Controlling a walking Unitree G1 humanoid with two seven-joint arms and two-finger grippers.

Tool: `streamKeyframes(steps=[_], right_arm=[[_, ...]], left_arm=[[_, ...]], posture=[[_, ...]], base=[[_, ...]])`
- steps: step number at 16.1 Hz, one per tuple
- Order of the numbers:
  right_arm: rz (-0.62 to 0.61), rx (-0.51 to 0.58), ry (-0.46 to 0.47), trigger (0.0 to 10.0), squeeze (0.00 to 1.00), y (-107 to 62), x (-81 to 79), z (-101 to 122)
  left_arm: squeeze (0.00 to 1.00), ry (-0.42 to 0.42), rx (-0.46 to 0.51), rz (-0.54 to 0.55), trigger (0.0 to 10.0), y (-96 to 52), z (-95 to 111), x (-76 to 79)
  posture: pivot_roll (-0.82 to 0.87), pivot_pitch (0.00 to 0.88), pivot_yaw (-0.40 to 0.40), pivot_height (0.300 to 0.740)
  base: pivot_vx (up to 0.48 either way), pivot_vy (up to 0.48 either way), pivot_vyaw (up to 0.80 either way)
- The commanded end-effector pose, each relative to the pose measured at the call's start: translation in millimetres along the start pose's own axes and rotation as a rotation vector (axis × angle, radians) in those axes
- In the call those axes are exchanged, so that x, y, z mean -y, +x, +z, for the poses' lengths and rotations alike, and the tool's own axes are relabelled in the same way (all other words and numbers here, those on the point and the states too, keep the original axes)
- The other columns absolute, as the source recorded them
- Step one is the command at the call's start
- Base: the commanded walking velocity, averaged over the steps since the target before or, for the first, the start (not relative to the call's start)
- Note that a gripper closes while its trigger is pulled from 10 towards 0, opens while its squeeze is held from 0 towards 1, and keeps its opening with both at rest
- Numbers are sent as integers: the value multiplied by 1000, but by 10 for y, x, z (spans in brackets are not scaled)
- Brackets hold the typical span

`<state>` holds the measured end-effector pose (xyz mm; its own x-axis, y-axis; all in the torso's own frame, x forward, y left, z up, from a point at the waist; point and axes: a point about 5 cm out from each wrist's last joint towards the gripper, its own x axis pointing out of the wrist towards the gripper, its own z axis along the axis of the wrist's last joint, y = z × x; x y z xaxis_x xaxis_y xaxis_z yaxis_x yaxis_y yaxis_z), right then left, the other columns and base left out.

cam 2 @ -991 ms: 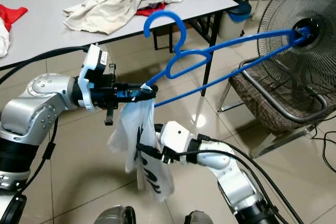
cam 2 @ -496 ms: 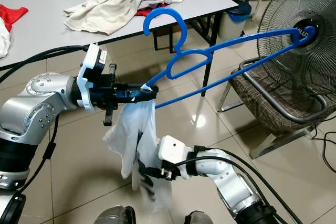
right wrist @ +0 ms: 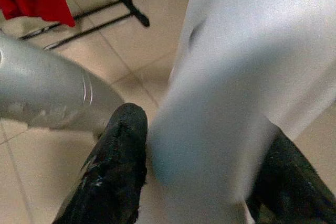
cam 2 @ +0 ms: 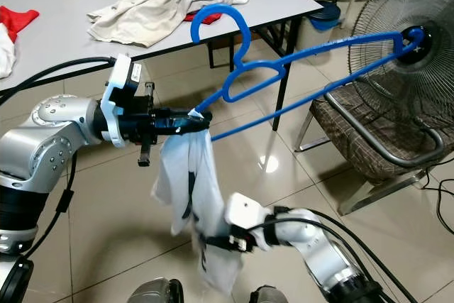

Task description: Hang hanger

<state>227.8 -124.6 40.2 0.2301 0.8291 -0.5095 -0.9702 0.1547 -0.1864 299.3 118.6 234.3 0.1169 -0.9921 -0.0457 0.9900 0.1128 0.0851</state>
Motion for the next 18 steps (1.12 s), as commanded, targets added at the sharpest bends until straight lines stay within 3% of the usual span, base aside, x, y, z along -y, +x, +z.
streamKeyframes(steps=[1, 10, 14, 15, 16, 17, 18], right_arm=[[21, -16, 11, 0, 0, -5, -56, -58], [-9, -65, 69, 0, 0, -227, -148, -273], [-69, -33, 95, 0, 0, -287, -145, -265], [-116, -15, 98, 8471, 0, -309, -111, -249], [-189, 24, 113, 10000, 0, -360, -65, -223], [-268, 82, 119, 10000, 1000, -464, -45, -179], [-275, 99, 103, 10000, 1000, -510, -70, -160]], left_arm=[[0, 42, 23, 12, 0, -42, 123, -35], [0, 38, 4, 62, 0, -88, 62, -105], [0, 38, 6, 70, 0, -77, 48, -104], [0, 38, 6, 70, 0, -78, 45, -100], [0, 40, 0, 72, 0, -79, 31, -93], [0, 41, -19, 78, 0, -85, -11, -87], [0, 42, -26, 87, 0, -81, -32, -96]], posture=[[46, 95, 94, 740], [32, 96, 98, 740], [31, 96, 96, 740], [31, 96, 96, 740], [34, 95, 90, 740], [30, 94, 92, 740], [29, 95, 92, 740]], base=[[0, 0, 0], [0, 0, 0], [0, 0, 0], [0, 0, 0], [0, 0, 0], [0, 0, 0], [0, 0, 0]])
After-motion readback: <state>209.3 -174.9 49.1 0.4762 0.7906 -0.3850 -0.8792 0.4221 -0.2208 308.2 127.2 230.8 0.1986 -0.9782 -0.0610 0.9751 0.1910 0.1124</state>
